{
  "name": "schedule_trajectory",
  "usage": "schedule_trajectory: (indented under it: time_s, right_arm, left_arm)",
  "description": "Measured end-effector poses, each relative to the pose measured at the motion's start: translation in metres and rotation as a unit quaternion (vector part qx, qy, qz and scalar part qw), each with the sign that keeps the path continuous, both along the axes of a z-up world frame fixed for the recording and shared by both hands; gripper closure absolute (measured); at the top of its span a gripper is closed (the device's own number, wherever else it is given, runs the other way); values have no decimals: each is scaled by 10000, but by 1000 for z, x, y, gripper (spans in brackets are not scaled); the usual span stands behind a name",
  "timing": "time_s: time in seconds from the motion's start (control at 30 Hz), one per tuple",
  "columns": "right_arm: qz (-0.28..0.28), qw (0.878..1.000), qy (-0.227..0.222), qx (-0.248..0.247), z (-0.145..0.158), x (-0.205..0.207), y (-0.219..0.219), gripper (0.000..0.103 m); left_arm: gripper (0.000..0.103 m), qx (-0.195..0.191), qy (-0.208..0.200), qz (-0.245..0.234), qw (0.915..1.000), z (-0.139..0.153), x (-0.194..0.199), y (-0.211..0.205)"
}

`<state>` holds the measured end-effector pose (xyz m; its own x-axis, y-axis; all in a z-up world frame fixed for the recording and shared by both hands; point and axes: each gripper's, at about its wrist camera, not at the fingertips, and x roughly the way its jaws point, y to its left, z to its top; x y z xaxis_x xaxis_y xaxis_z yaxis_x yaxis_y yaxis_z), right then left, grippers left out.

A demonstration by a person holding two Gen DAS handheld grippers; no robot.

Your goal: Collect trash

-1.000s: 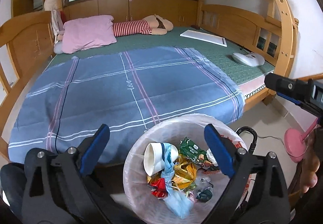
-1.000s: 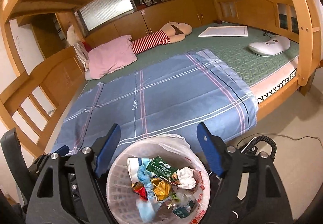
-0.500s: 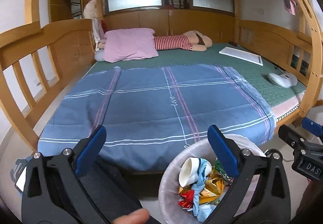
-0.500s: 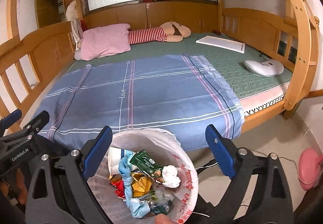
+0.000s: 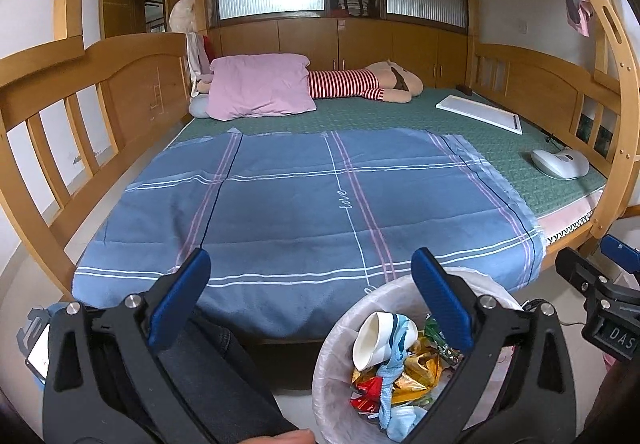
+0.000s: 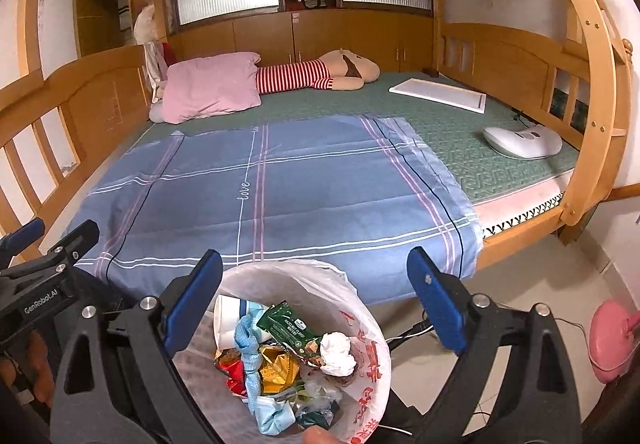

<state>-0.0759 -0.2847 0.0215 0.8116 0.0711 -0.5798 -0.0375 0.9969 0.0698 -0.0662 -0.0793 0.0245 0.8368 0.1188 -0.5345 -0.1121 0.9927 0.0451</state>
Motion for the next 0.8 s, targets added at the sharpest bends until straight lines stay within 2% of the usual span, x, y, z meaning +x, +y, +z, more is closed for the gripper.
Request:
schedule_trajectory:
  time_s: [0.8]
  right_arm:
    - [21, 10000, 50, 36, -2, 2, 2, 12]
  left_arm:
    - [3, -27, 37, -7, 10000, -4, 0, -2]
